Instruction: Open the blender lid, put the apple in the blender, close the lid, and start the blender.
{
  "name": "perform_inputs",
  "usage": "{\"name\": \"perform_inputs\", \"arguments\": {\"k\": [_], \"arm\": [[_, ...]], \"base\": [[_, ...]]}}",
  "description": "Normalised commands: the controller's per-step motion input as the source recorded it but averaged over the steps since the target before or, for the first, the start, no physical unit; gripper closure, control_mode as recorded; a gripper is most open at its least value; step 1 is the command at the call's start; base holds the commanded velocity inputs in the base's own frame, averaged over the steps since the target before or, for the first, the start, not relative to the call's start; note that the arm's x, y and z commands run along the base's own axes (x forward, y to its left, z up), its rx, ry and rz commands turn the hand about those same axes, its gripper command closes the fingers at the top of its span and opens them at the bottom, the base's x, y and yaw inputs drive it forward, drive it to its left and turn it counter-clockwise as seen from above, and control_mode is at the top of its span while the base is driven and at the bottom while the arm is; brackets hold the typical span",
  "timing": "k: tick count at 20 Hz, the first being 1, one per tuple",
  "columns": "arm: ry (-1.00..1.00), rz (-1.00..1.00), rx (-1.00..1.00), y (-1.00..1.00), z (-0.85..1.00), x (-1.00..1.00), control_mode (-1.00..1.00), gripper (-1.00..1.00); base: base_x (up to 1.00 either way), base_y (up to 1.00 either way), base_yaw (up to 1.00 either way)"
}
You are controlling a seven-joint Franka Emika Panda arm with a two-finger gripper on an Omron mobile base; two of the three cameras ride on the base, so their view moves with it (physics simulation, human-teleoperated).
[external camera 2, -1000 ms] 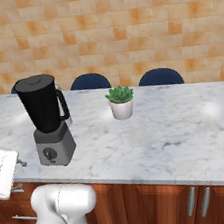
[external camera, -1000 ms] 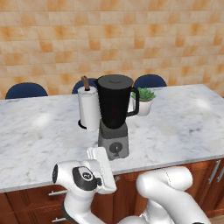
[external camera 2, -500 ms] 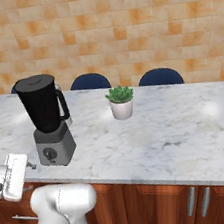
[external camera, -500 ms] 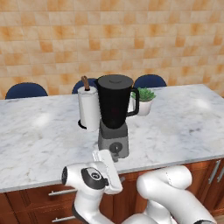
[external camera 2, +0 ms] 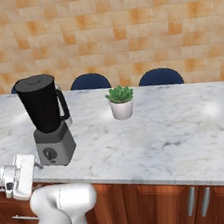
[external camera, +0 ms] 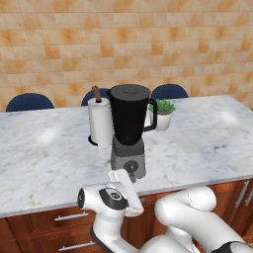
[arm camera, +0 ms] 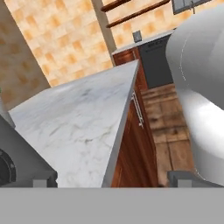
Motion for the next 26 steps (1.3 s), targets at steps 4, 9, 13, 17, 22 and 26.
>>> {"name": "perform_inputs", "arguments": {"k": [4, 9, 13, 17, 22, 26], "arm": [[0.0, 0.09, 0.0, -0.03, -0.06, 0.18, -1.0, -1.0], [-0.04, 0.1, -0.01, -0.05, -0.17, 0.03, -1.0, -1.0], [-0.11, 0.07, -0.03, -0.18, 0.0, 0.0, -1.0, -1.0], [-0.09, 0.1, -0.04, -0.17, -0.01, 0.0, -1.0, -1.0], [-0.05, 0.11, -0.02, -0.11, -0.01, 0.01, -1.0, -1.0], [-0.01, 0.15, 0.0, -0.03, -0.16, 0.14, -1.0, -1.0]], "base": [[0.0, 0.0, 0.0], [0.0, 0.0, 0.0], [0.0, 0.0, 0.0], [0.0, 0.0, 0.0], [0.0, 0.0, 0.0], [0.0, 0.0, 0.0]]}}
